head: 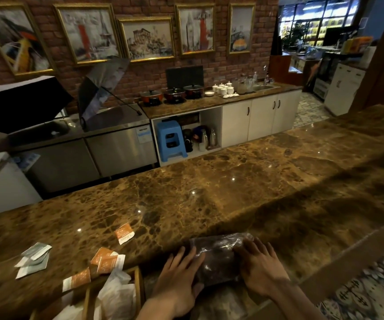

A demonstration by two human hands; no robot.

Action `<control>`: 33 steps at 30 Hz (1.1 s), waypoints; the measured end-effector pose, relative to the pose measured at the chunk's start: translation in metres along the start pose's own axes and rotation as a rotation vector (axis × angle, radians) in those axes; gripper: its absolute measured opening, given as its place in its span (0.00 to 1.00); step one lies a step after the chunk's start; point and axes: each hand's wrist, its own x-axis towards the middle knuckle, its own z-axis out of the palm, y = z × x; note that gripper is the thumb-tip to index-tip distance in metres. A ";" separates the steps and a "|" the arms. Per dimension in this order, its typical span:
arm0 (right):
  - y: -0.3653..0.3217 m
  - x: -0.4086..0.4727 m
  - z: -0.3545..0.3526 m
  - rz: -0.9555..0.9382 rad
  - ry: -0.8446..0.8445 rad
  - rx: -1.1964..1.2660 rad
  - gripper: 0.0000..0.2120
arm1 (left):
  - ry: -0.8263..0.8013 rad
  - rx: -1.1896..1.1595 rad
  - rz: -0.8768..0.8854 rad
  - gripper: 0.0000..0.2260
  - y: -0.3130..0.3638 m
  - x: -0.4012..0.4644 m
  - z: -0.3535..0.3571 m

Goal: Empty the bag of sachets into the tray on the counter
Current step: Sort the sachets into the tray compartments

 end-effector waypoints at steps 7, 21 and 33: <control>-0.036 0.009 -0.018 -0.041 0.241 -0.021 0.27 | 0.306 -0.232 -0.087 0.24 -0.016 -0.037 -0.044; -0.249 0.004 -0.019 -0.541 -0.012 0.164 0.30 | 0.519 -0.274 -0.529 0.11 -0.178 -0.174 -0.036; -0.288 -0.006 -0.011 -0.525 0.101 -0.110 0.26 | 0.459 -0.313 -0.363 0.12 -0.217 -0.196 -0.025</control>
